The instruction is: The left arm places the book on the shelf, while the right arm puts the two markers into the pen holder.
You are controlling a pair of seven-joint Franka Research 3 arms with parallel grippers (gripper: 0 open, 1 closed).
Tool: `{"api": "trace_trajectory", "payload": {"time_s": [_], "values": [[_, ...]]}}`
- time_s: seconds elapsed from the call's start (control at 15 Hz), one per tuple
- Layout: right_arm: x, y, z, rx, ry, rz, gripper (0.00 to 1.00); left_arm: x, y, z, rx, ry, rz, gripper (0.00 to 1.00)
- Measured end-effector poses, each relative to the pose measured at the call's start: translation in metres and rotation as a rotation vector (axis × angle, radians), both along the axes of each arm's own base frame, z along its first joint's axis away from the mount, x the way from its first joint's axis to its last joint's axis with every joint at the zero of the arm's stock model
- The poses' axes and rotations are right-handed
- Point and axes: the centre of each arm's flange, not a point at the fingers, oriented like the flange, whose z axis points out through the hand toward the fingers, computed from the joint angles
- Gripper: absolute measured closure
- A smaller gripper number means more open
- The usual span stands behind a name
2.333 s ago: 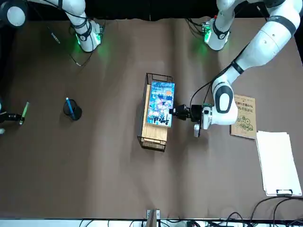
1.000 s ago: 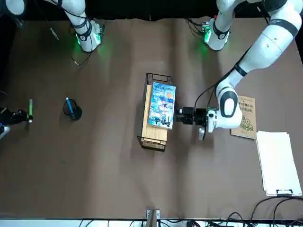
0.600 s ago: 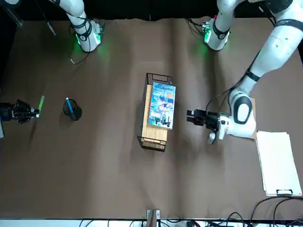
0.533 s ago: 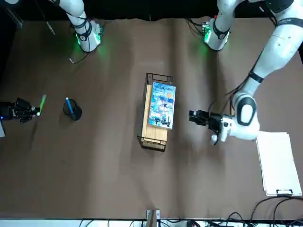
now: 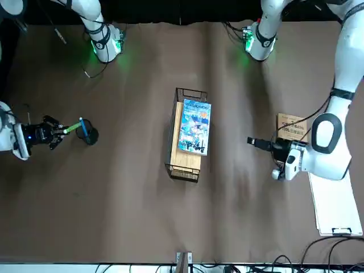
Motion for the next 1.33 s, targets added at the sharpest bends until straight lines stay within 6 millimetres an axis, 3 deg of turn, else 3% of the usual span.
{"api": "trace_trajectory", "payload": {"time_s": [0.2, 0.33, 0.47, 0.6, 0.67, 0.73, 0.8, 1.0, 1.2, 1.33], "values": [[-0.007, 0.003, -0.031, 0.069, -0.06, -0.014, 0.82, -0.003, 0.028, 0.013, 0.205, -0.005, -0.03, 0.0], [-0.009, 0.004, -0.041, 0.087, -0.064, -0.015, 0.82, -0.001, 0.045, 0.032, 0.338, -0.051, -0.042, 0.0], [-0.01, 0.005, -0.044, 0.095, -0.066, -0.013, 0.81, 0.002, 0.059, 0.067, 0.447, -0.109, -0.029, 0.0], [-0.01, 0.006, -0.043, 0.099, -0.066, -0.01, 0.65, 0.001, 0.077, 0.108, 0.579, -0.16, 0.014, 0.0], [-0.01, 0.006, -0.043, 0.1, -0.066, -0.01, 0.63, -0.002, 0.082, 0.132, 0.652, -0.189, 0.035, 0.0], [-0.01, 0.006, -0.043, 0.1, -0.065, -0.009, 0.63, -0.007, 0.083, 0.157, 0.715, -0.223, 0.055, 0.0], [-0.01, 0.005, -0.041, 0.097, -0.049, -0.009, 0.62, -0.021, 0.077, 0.21, 0.801, -0.298, 0.086, 0.0], [-0.008, 0.003, -0.033, 0.081, -0.016, -0.01, 0.62, -0.048, 0.056, 0.276, 0.842, -0.403, 0.104, 0.0], [-0.002, 0.0, -0.016, 0.041, 0.095, -0.012, 0.65, -0.072, 0.041, 0.309, 0.852, -0.441, 0.105, 0.0], [0.006, -0.003, 0.011, -0.012, 0.171, -0.016, 0.65, -0.082, 0.04, 0.305, 0.863, -0.416, 0.105, 0.0]]}}
